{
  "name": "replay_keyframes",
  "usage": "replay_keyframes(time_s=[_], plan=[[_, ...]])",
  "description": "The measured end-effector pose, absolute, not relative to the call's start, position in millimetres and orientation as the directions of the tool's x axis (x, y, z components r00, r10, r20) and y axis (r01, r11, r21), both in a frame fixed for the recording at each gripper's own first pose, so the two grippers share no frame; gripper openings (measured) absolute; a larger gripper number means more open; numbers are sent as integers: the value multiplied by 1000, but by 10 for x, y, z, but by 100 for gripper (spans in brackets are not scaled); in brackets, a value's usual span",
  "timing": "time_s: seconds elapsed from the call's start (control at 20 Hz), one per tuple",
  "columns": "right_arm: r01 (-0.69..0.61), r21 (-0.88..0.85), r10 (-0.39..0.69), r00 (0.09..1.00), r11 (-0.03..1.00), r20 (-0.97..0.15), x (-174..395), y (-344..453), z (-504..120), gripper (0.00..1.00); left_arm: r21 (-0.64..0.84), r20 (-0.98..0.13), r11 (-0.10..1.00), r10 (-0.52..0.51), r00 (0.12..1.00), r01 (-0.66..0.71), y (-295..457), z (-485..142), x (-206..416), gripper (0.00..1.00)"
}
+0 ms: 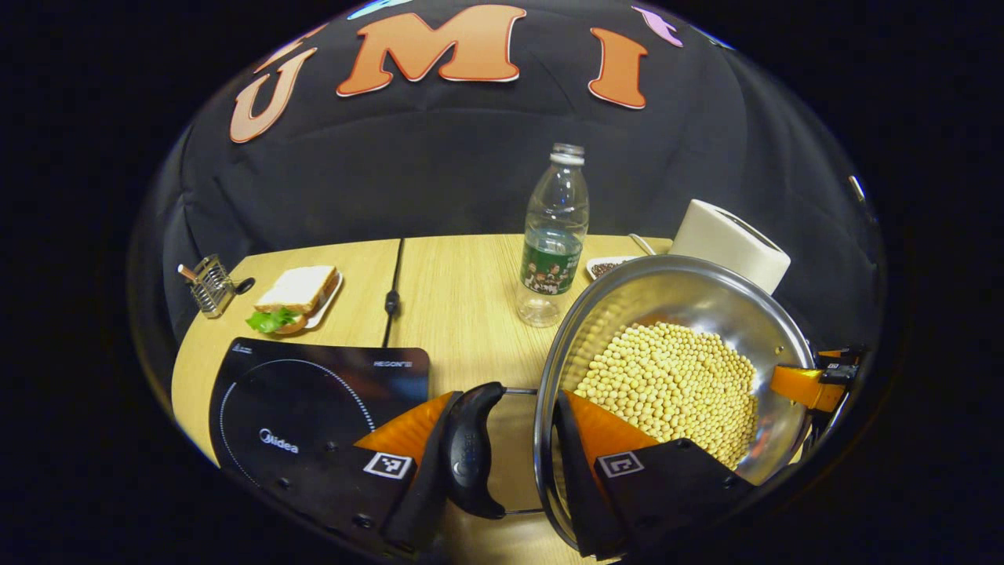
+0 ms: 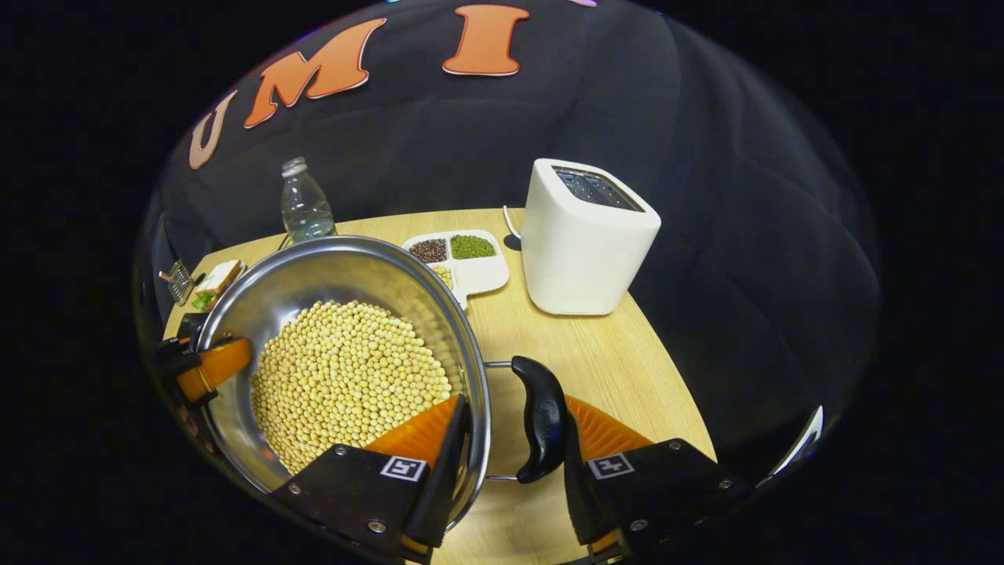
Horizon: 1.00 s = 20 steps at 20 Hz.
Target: First push the handle of the pot to place it horizontally, then grasp the pot with both hands and set it on the induction cooktop.
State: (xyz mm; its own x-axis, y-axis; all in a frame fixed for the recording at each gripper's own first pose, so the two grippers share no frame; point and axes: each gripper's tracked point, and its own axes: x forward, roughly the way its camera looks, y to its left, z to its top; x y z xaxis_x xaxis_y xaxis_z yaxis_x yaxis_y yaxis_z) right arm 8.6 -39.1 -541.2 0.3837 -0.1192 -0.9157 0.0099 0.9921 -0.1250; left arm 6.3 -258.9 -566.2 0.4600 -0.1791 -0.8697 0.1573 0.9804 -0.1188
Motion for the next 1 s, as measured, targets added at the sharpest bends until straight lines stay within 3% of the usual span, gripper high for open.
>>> replay_keyframes(time_s=[0.55,0.7,1.0], plan=[[-133,-67,2,461,989,-887,231,863,-4980,60,-46,-843,998,-62,535,43,-1268,-4954,84,74],[-182,-55,38,469,982,-882,251,1209,-4944,60,-26,-841,1000,-23,541,2,-875,-4833,77,68],[-258,-25,103,469,966,-877,234,1897,-4773,60,16,-842,998,50,536,-68,-167,-4669,8,71]])
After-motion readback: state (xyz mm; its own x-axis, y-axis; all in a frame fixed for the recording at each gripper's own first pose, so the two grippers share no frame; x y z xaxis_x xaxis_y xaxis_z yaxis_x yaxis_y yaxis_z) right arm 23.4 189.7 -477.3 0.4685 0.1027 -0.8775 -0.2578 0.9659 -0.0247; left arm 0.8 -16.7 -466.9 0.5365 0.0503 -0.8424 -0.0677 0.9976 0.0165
